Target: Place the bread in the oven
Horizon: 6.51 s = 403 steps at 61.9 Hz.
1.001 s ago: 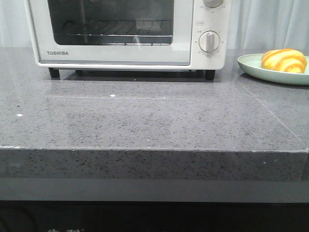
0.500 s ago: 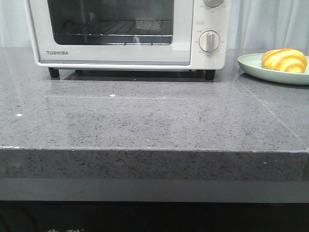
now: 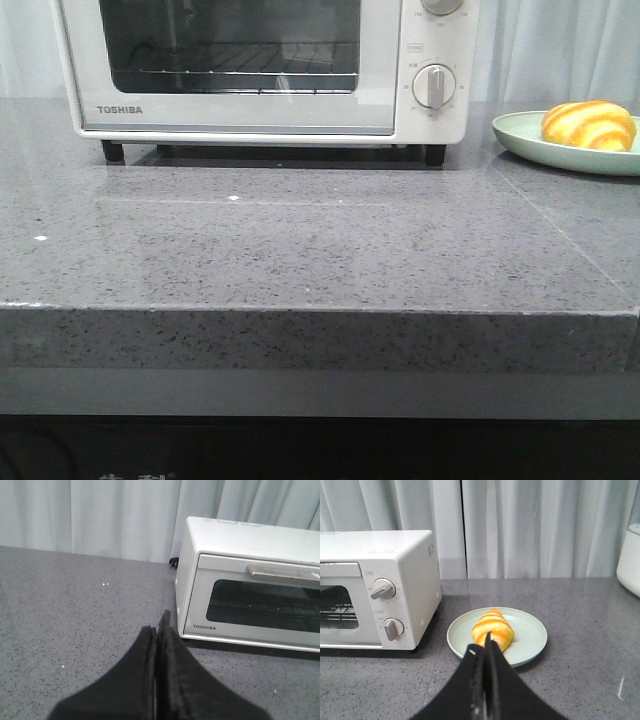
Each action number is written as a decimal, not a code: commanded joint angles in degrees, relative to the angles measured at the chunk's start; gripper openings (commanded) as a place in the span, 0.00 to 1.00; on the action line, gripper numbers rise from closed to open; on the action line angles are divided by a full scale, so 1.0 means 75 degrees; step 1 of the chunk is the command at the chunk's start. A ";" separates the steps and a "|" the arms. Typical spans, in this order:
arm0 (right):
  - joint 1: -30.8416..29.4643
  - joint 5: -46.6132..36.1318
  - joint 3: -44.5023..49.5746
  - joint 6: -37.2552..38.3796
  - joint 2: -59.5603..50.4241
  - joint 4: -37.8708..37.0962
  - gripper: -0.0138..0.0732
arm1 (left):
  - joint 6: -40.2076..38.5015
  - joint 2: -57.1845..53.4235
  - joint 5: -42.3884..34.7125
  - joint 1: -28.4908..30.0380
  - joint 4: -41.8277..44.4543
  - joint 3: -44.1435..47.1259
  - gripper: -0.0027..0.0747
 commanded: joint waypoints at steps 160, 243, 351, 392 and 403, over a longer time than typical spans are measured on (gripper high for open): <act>0.0004 0.0375 -0.0823 -0.0122 0.2442 -0.0085 0.90 | 0.0062 0.7917 -0.4051 -0.4056 0.0181 -0.3658 0.01; -0.0163 0.2879 -0.5358 0.0099 0.8185 -0.0018 0.84 | -0.1029 0.3411 0.1573 -0.4411 0.1437 -0.2345 0.01; -0.0163 0.4499 -0.7758 0.0099 1.0122 0.0246 0.22 | -0.1029 0.3411 0.1539 -0.4411 0.1437 -0.2345 0.01; 0.1494 0.4452 -0.4154 -0.0106 0.6721 0.1248 0.22 | -0.1029 0.3411 0.1539 -0.4411 0.1437 -0.2345 0.01; 0.2876 0.4336 -0.4094 0.0272 0.6668 0.1248 0.22 | -0.1029 0.3411 0.1539 -0.4411 0.1437 -0.2345 0.01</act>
